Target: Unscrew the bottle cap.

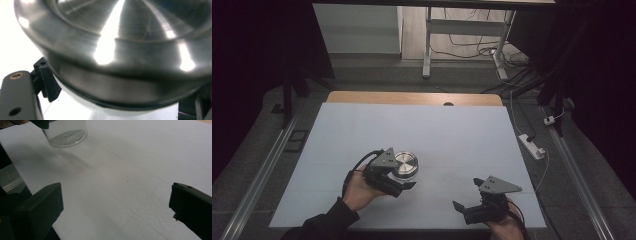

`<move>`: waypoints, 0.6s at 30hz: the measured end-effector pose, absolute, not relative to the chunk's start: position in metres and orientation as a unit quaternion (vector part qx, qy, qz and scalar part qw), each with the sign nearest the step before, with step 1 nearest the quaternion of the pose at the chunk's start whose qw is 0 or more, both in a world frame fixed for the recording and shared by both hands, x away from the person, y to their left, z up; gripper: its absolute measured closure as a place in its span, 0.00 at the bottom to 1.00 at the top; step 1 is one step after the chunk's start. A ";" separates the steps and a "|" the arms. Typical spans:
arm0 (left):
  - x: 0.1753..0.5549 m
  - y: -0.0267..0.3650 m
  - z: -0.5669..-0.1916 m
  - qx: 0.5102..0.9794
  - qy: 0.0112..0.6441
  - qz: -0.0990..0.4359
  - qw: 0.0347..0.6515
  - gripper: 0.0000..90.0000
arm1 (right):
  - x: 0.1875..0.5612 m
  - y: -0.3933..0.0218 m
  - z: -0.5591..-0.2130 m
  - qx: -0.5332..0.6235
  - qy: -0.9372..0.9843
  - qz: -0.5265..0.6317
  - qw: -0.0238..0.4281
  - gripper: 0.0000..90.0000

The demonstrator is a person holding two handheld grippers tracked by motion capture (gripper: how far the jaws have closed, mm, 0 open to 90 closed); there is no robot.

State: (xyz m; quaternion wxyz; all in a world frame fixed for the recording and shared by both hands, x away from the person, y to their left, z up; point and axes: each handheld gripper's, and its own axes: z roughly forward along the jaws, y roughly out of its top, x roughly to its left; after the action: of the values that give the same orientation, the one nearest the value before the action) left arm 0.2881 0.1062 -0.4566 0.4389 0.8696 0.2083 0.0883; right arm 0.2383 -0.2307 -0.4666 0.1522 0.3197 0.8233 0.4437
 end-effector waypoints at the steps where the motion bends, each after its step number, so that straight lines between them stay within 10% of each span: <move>1: 0.288 0.106 -0.457 0.870 0.208 0.088 0.439 0.17 | 0.239 -0.228 -0.466 0.316 0.825 0.446 0.147 0.00; 18: 0.288 0.103 -0.461 0.870 0.211 0.083 0.438 0.17 | 0.261 -0.187 -0.441 0.274 0.824 0.485 0.097 0.00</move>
State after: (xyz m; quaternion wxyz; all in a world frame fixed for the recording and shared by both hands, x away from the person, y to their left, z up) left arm 0.2883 0.1032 -0.4614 0.4377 0.8701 0.2105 0.0835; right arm 0.2612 -0.1873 -0.4406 0.0971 0.2745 0.8243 0.4855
